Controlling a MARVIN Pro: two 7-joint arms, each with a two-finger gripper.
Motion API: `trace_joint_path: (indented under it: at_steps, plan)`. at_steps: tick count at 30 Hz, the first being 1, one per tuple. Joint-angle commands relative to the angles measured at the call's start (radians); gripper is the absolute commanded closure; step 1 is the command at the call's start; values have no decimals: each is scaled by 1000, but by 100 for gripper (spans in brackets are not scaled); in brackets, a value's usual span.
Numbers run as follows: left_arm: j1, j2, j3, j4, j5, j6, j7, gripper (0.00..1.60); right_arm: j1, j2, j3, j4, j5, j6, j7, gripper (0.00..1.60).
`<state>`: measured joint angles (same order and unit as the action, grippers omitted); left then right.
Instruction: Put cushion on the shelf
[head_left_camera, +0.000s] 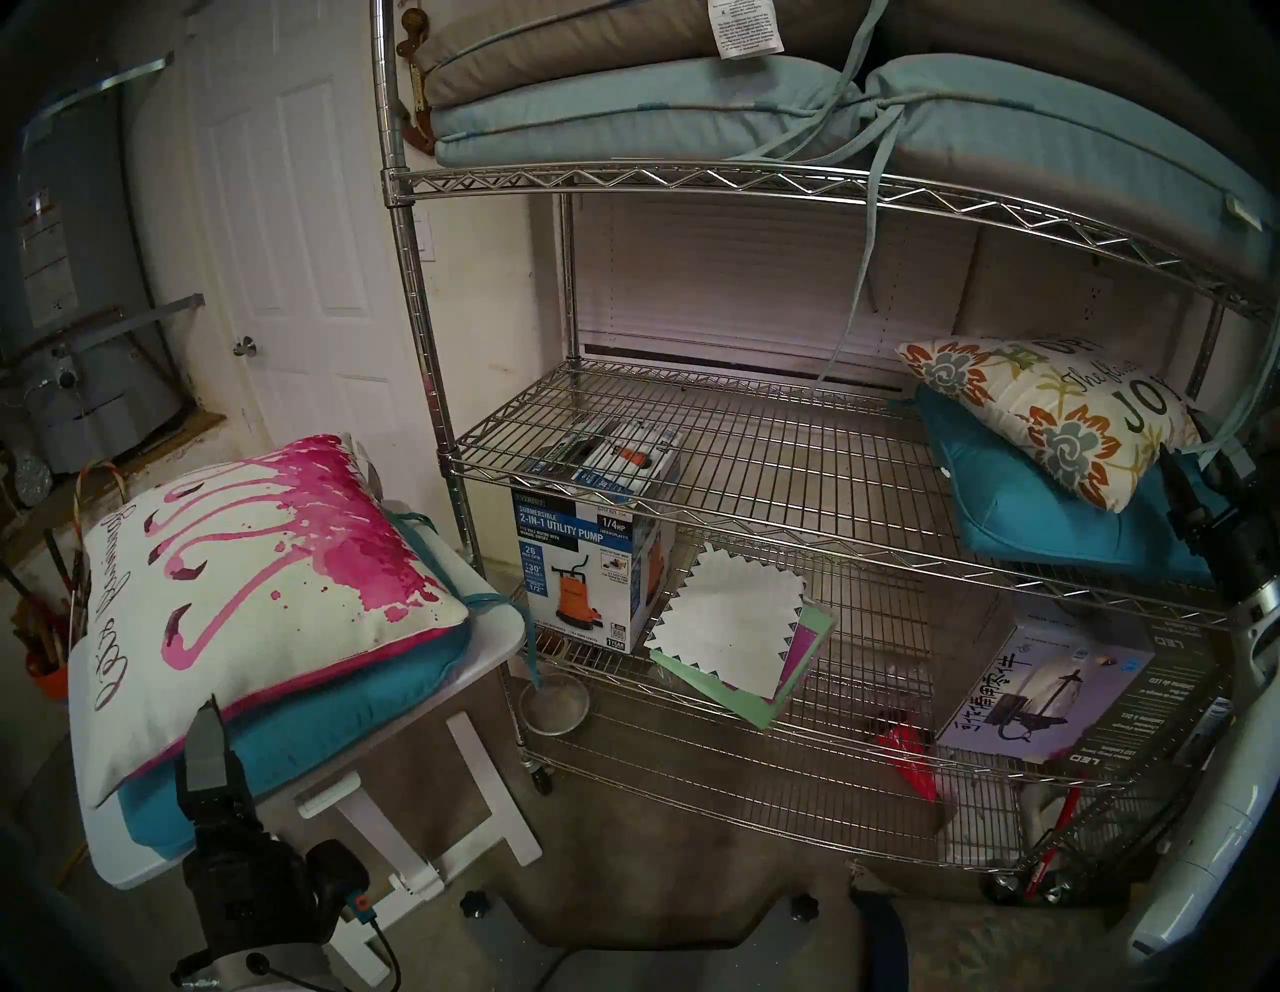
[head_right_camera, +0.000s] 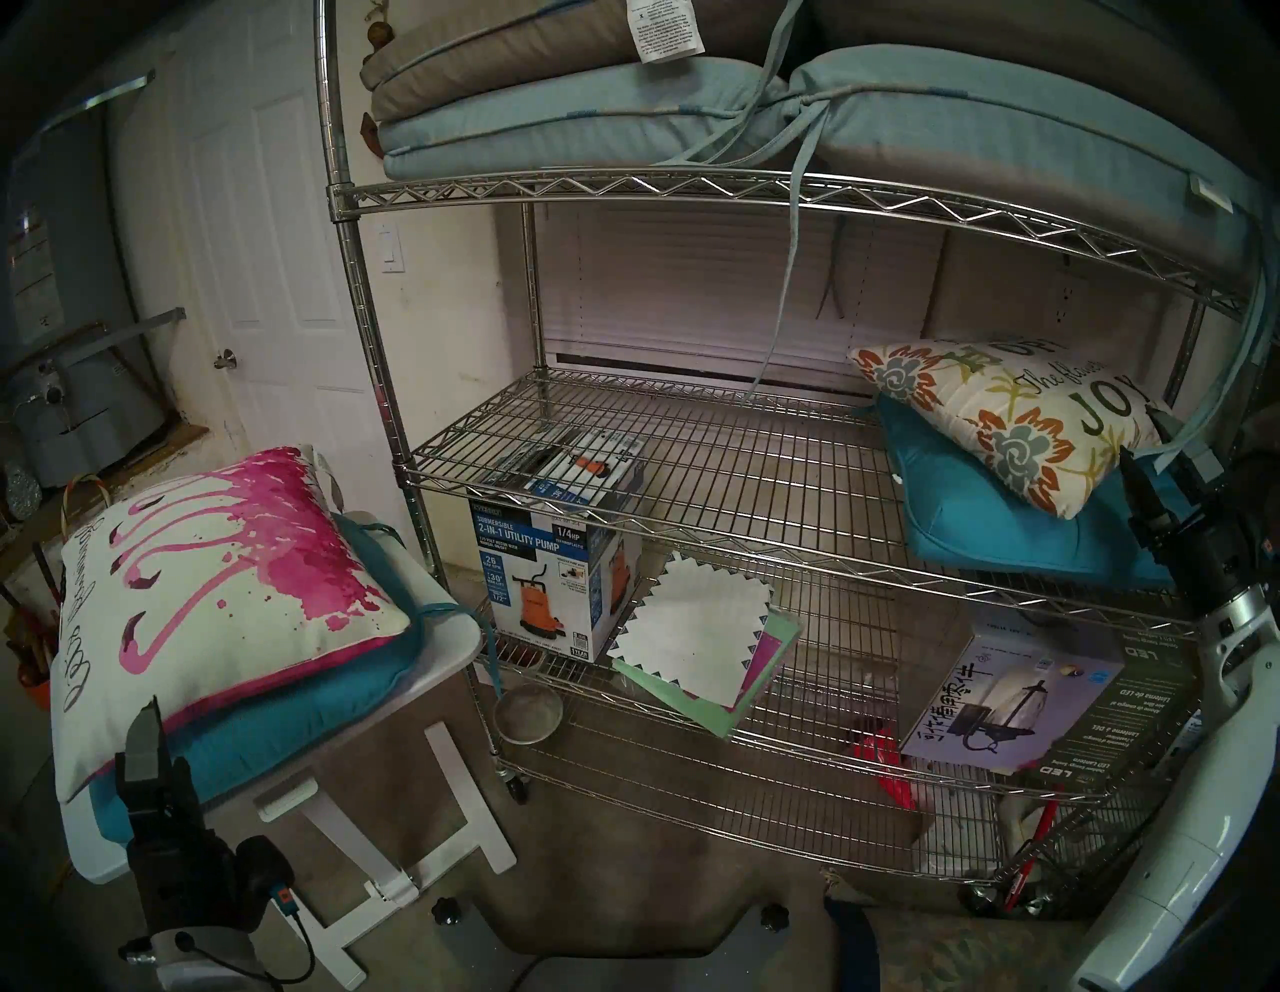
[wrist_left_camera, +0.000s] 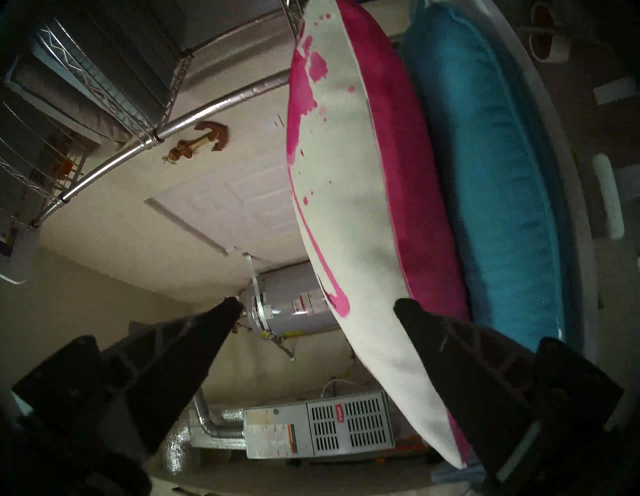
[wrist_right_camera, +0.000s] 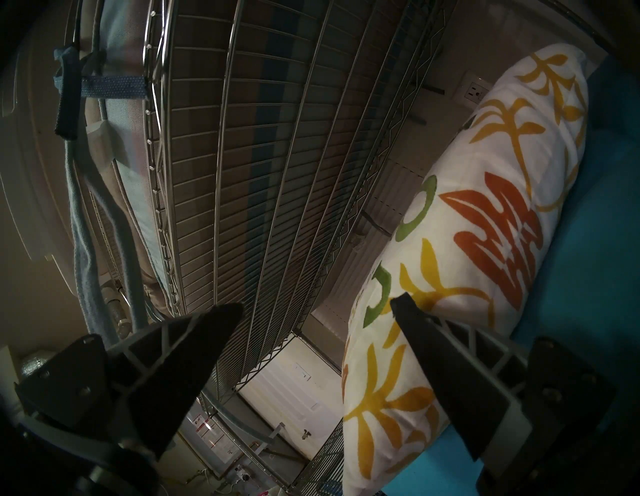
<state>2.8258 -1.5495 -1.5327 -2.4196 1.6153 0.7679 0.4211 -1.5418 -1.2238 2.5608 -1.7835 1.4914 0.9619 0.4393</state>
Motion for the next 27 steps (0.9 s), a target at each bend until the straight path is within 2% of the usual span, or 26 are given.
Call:
trace_joint_path:
  at_steps: [1, 14, 27]
  plan:
    - [54, -74, -11, -24, -32, 81, 58, 0, 6, 8, 1, -14, 7, -2, 6, 0]
    - [54, -162, -41, -24, -106, 185, 141, 0, 6, 9, 1, -16, 9, -2, 7, 0]
    - [54, -232, -71, -24, -200, 192, 199, 0, 6, 9, 2, -19, 12, -2, 8, 0]
